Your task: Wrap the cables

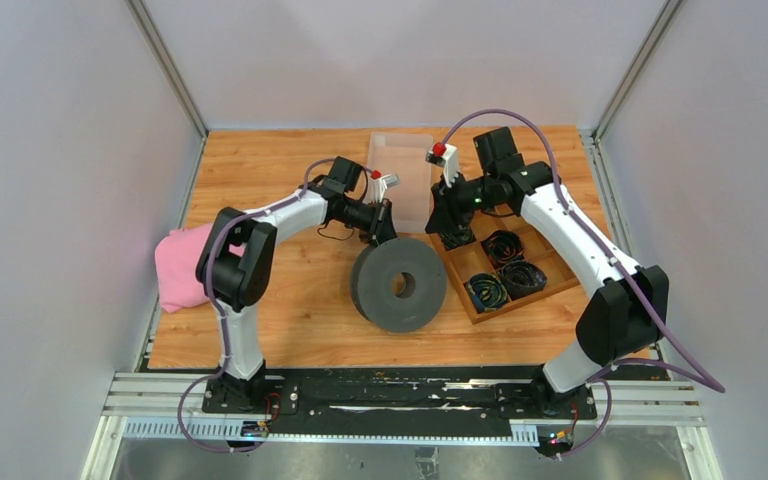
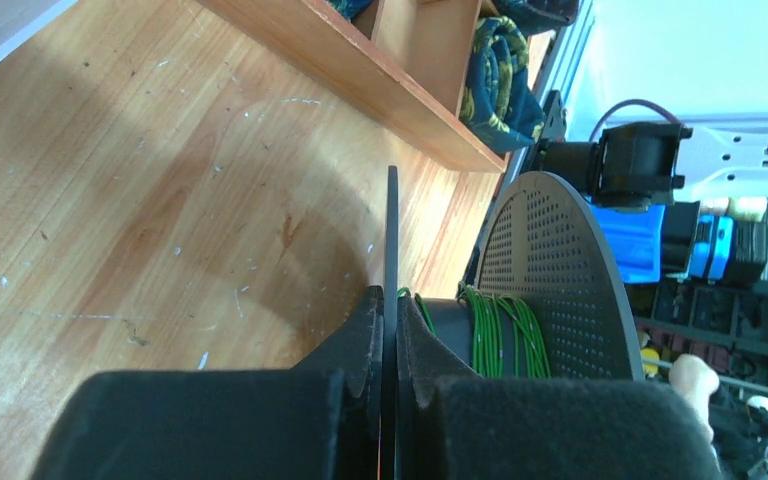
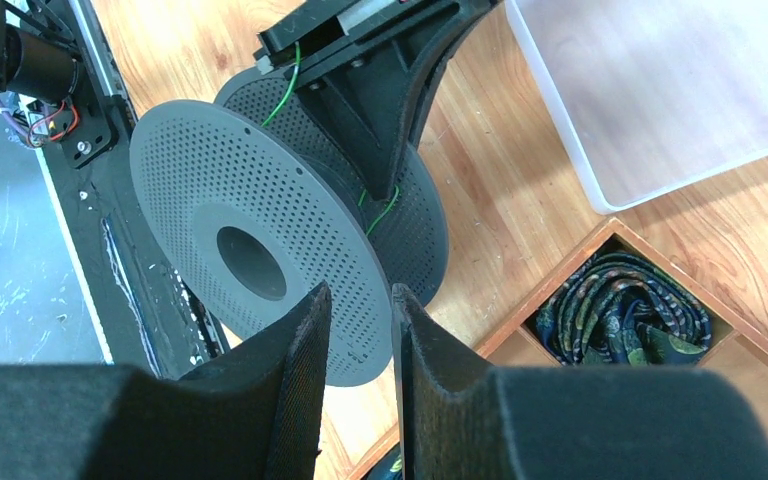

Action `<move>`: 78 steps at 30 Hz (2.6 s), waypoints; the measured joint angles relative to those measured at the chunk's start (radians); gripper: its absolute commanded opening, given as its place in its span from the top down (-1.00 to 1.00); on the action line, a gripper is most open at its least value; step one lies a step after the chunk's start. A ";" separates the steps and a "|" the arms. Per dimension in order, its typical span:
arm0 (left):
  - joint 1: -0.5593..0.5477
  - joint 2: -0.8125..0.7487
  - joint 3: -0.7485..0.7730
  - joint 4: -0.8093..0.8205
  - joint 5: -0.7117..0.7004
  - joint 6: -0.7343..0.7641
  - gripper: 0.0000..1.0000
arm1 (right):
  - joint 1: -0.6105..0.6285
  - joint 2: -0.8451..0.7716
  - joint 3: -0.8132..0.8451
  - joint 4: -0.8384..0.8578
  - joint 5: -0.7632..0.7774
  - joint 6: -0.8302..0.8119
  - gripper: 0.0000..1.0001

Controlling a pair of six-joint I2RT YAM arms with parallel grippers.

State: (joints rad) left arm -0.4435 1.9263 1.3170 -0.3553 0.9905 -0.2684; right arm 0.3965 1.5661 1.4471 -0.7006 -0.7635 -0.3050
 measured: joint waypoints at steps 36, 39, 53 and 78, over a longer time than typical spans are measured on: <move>0.001 0.304 0.356 -0.412 0.112 0.337 0.16 | 0.000 0.000 -0.085 0.035 -0.053 -0.003 0.42; 0.004 0.322 0.382 -0.427 0.102 0.352 0.13 | 0.000 0.000 -0.097 0.040 -0.057 -0.003 0.42; 0.042 0.414 0.486 -0.518 0.107 0.454 0.05 | 0.000 0.000 -0.108 0.053 -0.076 -0.002 0.42; 0.178 -0.069 0.243 -0.336 -0.177 0.480 -0.65 | 0.144 -0.102 -0.294 0.080 0.029 -0.116 0.25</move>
State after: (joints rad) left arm -0.2657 1.8576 1.5604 -0.6918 0.8135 0.2119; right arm 0.5404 1.4639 1.1534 -0.6201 -0.7341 -0.4206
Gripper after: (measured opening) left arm 0.762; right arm 0.337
